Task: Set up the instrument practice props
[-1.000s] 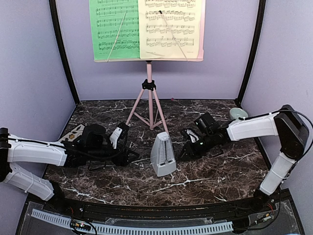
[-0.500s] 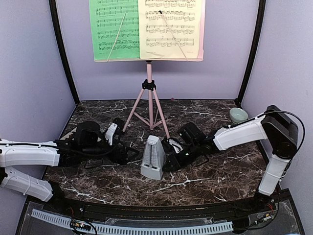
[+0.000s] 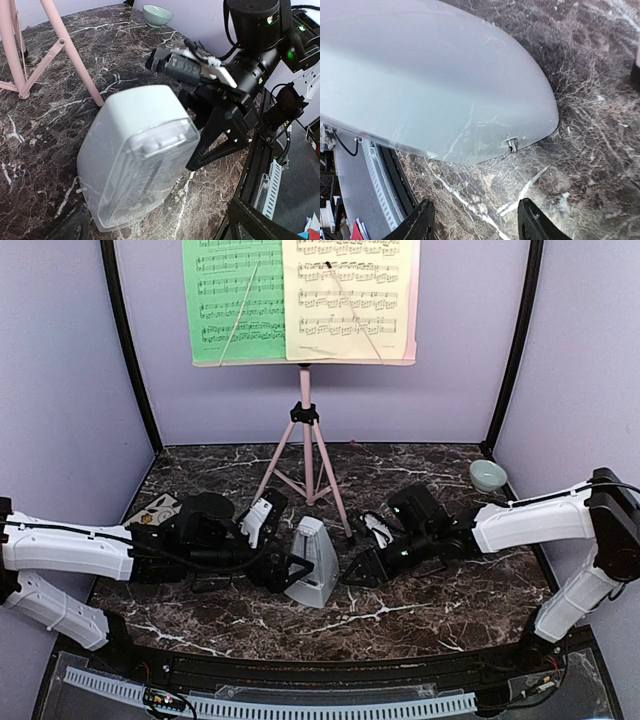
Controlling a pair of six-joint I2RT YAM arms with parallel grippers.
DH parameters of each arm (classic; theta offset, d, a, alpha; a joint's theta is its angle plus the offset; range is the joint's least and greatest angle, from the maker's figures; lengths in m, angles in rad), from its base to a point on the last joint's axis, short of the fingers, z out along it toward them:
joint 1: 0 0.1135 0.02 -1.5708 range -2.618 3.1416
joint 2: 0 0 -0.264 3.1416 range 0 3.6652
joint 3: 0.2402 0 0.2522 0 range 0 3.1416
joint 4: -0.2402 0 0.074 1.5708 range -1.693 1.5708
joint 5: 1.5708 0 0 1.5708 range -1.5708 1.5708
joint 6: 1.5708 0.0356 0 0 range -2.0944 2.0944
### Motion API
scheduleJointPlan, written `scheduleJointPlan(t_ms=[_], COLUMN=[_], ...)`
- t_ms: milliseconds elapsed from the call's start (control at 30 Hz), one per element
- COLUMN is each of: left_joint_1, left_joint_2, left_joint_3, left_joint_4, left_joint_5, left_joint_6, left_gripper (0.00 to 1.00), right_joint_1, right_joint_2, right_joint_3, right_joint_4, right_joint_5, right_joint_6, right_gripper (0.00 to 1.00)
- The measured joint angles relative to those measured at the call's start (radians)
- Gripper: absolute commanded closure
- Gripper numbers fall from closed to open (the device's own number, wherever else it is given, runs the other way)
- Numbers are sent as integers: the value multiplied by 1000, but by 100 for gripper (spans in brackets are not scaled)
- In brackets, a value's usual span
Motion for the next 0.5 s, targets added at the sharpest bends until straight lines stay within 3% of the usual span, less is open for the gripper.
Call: scheduleJointPlan(t_ms=[500], left_joint_1=[-82], left_joint_2=[249], left_joint_3=[130], left_joint_4=[53], left_joint_5=[-320], left_joint_6=[-122], left_gripper=[2], right_joint_1=[-95], right_joint_2=[-105], right_joint_3=[-38], right_joint_4=[-24], right_joint_5=[113], right_joint_6=[34], right_gripper=[13])
